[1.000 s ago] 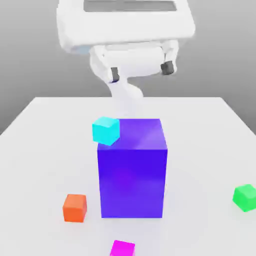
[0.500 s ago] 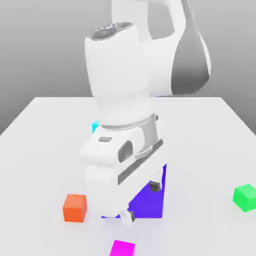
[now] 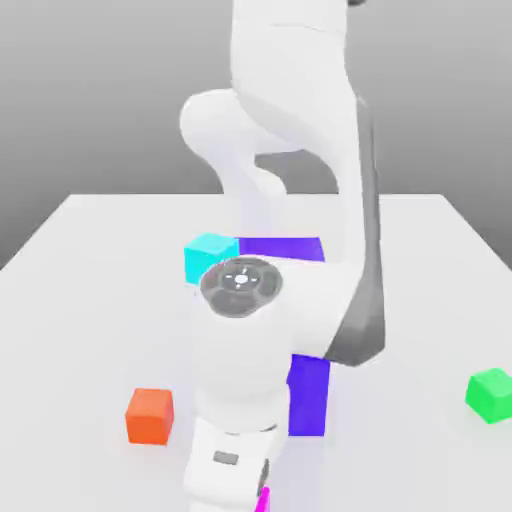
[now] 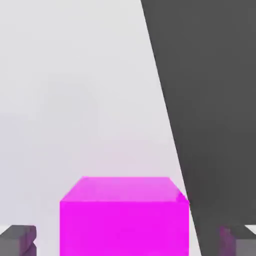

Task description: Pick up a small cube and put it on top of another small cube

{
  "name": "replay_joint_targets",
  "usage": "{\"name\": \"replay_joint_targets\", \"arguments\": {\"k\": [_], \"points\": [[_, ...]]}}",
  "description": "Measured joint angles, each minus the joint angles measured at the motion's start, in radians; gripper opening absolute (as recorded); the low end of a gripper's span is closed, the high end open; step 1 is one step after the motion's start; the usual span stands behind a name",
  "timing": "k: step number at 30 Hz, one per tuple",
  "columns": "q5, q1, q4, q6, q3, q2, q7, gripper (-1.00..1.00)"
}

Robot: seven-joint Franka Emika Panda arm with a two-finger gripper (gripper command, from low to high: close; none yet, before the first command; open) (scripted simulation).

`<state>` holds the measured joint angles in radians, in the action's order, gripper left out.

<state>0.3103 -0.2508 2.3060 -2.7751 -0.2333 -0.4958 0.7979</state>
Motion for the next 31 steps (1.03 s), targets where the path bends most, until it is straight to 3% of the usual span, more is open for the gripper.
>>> {"name": "replay_joint_targets", "arguments": {"k": [4, 9, 22, 27, 28, 31], "points": [[0.002, 0.003, -0.001, -0.003, 0.003, -0.006, 0.003, -1.0], [-0.087, -0.064, 0.038, 0.106, -0.055, 0.143, -0.07, -1.0], [-0.293, -0.511, 0.182, 0.172, 0.211, 0.372, -0.404, -1.0], [-0.311, -0.549, 0.187, 0.044, 0.236, 0.257, -0.432, -1.0], [-0.311, -0.55, 0.186, 0.019, 0.236, 0.231, -0.433, 1.0], [-0.311, -0.55, 0.186, 0.019, 0.236, 0.231, -0.433, 1.0]]}}
